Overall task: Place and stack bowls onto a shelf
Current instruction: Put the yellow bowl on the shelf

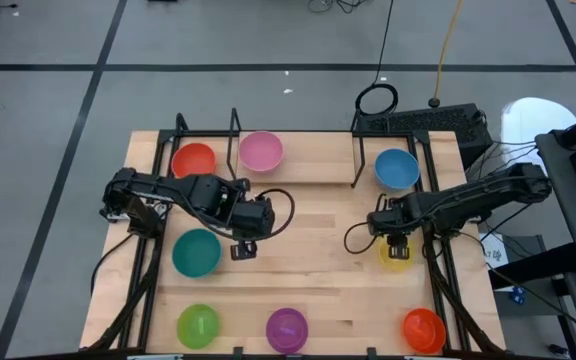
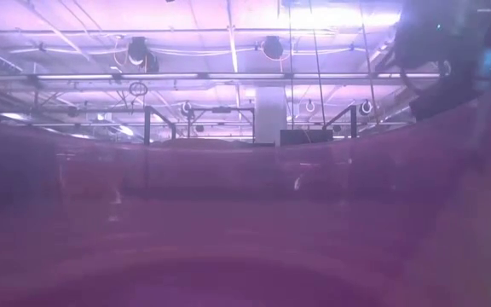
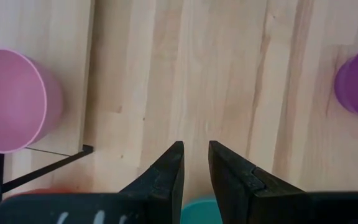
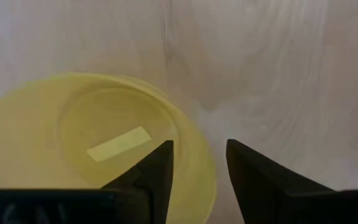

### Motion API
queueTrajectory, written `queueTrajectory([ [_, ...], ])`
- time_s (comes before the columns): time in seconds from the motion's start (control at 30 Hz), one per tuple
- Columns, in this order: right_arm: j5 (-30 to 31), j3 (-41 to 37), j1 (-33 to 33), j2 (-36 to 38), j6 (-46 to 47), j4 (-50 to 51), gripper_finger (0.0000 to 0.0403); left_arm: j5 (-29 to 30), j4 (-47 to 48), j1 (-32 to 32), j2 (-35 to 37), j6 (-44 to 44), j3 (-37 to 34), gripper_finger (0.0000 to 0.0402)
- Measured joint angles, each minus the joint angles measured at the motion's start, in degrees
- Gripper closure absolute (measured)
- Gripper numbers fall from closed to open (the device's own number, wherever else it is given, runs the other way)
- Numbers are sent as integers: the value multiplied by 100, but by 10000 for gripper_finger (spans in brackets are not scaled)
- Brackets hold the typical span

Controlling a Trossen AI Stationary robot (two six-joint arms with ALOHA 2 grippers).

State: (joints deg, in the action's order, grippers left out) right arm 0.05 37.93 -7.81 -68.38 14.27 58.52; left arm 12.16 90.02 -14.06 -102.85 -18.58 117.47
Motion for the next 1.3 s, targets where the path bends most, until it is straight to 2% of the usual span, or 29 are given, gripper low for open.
queueTrajectory([
  [0.13, -11, 0, -2, -179, -28, 0, 296, 0, 0, -45, 0, -19, 0, 321],
  [0.27, -23, 0, -2, -196, -38, -20, 370, 2, 0, -89, 0, -89, 0, 321],
  [0.33, -30, 0, -2, -195, 1, -86, 392, 2, 0, -108, 0, -107, 0, 321],
  [0.5, -27, 184, -2, -190, 2, -76, 400, 2, -1, -144, 0, -125, 0, 321],
  [0.67, 20, 1020, 0, -192, -119, 375, 402, 0, 0, -147, 0, -162, 0, 321],
  [0.9, 1083, 2755, 142, -194, -348, 1313, 402, 2, 0, -147, 0, -162, 0, 321],
  [1.0, 1491, 3430, 420, -194, -624, 1367, 403, 2, 0, -147, 0, -165, 0, 321],
  [1.3, 1507, 4681, 1772, -667, -2266, 666, 403, 104, 0, -144, 0, -447, 0, 321],
])
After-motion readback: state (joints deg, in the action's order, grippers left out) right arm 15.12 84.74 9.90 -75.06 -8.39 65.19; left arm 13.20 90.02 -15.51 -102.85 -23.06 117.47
